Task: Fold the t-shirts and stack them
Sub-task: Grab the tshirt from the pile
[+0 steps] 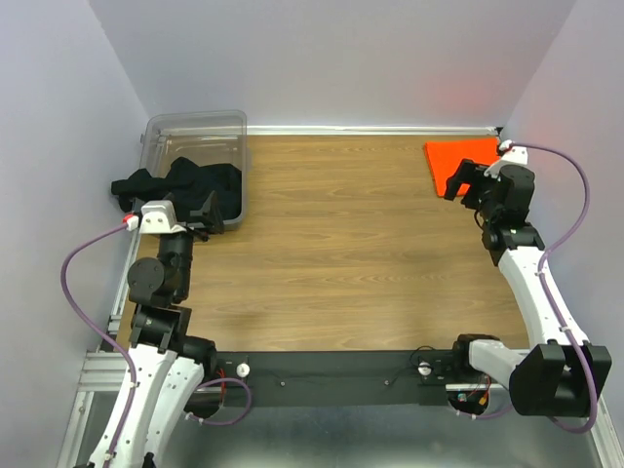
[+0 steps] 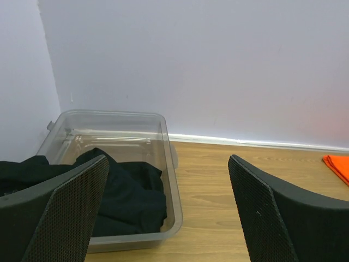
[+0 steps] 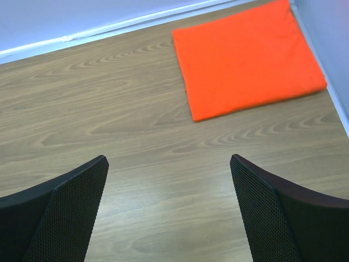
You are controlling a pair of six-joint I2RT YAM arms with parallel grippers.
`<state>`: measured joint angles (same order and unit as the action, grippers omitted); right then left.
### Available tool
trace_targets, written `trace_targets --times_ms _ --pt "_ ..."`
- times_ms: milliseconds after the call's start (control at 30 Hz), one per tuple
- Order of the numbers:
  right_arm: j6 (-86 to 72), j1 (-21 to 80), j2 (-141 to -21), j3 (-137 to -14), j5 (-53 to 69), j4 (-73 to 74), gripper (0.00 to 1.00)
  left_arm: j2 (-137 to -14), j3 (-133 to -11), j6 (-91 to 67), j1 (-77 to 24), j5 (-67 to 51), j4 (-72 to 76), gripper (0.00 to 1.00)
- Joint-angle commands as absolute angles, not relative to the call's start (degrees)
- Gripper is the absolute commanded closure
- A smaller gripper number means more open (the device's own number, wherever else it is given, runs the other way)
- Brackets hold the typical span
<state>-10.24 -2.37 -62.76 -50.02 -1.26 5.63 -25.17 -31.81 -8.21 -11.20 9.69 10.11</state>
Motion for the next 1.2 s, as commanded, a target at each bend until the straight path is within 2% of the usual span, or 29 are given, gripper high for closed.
trace_targets --times_ms 0,33,67,167,267,367,500,667,833,1000,1167 --pt "-7.6 -2.5 -62.9 -53.4 2.6 4.2 0.00 -26.1 -33.7 -10.5 -10.4 8.7 9.8 0.01" --pt "-5.5 -2.5 -62.8 -53.4 6.6 4.4 0.00 -26.5 -33.8 -11.6 -10.4 8.5 9.7 0.02" --pt "-0.6 -2.5 -62.7 -53.1 17.6 4.8 0.00 -27.0 -34.2 -12.7 -10.3 8.4 9.4 0.02" --pt "9.2 -2.5 -63.5 -51.3 38.0 9.0 0.00 -30.2 -35.9 -20.2 -10.0 9.7 7.5 0.03" --pt "12.7 -2.5 -65.6 -51.0 42.8 15.0 0.00 -36.8 -38.3 -26.8 -8.0 10.6 4.8 0.03" --pt "11.8 -2.5 -66.3 -51.0 43.7 16.0 0.00 -41.9 -40.6 -32.0 -4.1 5.9 3.7 0.04" --pt "12.0 -2.5 -65.1 -50.9 46.8 15.9 0.00 -56.3 -46.2 -43.7 6.0 -3.8 -2.9 0.04" --pt "12.1 -2.5 -63.9 -50.4 46.8 15.9 0.00 -69.6 -58.2 -47.0 6.9 8.2 -18.3 0.07" --pt "12.0 -2.5 -63.6 -50.7 46.6 15.9 0.00 -77.8 -60.6 -48.8 9.1 13.2 -15.2 0.11" --pt "11.9 -2.5 -63.7 -50.7 45.5 15.9 0.00 -89.0 -69.7 -50.0 9.1 14.0 -20.5 0.11" --pt "12.1 -2.5 -63.1 -50.9 44.0 15.8 0.00 -92.5 -70.1 -51.9 9.1 17.5 -22.1 0.11"
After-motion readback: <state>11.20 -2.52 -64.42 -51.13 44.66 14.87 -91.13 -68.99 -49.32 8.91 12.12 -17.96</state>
